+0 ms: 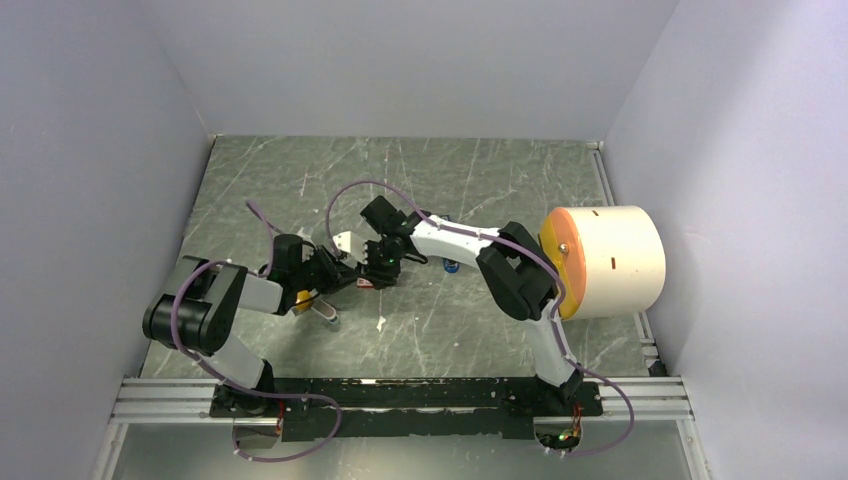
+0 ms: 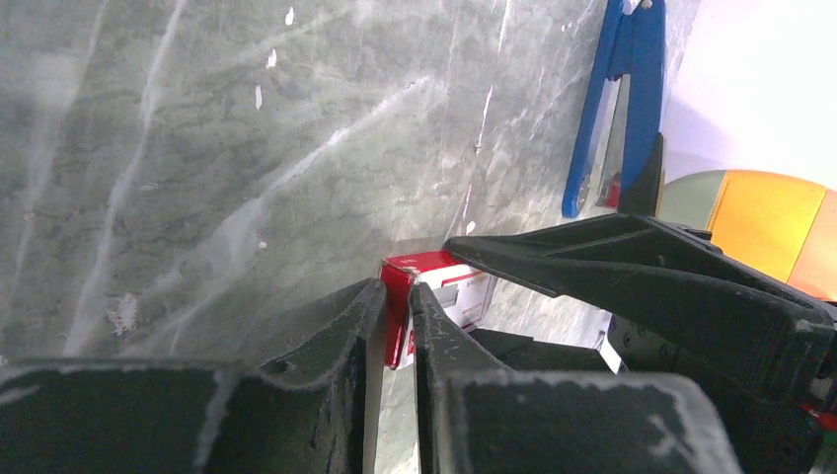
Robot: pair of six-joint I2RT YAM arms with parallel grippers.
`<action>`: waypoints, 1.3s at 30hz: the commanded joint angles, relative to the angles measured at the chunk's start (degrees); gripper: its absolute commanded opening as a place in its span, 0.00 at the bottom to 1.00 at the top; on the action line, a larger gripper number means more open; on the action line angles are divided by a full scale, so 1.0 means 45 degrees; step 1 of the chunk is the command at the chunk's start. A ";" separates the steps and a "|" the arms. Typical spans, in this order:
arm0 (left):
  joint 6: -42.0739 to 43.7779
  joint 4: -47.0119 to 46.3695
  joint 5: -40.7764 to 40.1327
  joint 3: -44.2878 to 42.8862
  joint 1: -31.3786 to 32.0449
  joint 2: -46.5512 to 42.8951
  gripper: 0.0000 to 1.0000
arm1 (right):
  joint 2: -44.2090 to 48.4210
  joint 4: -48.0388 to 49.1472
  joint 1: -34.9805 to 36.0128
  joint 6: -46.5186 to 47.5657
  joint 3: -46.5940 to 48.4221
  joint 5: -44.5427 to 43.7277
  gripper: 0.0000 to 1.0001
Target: Load the staples into the stapler
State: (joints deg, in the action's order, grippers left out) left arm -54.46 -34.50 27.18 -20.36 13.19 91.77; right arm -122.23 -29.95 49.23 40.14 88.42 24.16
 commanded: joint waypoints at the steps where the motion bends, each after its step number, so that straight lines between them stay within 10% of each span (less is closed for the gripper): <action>1: -0.0300 -0.0091 0.1408 -0.0120 0.0083 0.0312 0.19 | -0.0639 0.0562 0.0073 -0.0169 0.0547 0.0090 0.43; 18: -0.0749 -0.0517 0.2313 -0.0141 0.0091 0.0421 0.23 | -0.0685 0.1203 0.0095 -0.0644 0.0681 0.0126 0.46; 24: 0.0149 0.1550 0.0670 -0.0432 0.0038 -0.0210 0.31 | 0.0218 0.0587 -0.0031 -0.1055 0.0305 0.0304 0.64; 39: 0.0569 0.2525 0.0537 -0.0777 0.0037 -0.0837 0.46 | 0.3669 0.4590 -0.0635 -0.7094 -0.2747 -0.1937 0.73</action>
State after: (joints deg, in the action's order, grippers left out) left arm -53.47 -25.08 31.11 -23.11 13.19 88.88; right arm -106.80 -13.72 46.65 16.40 77.41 19.92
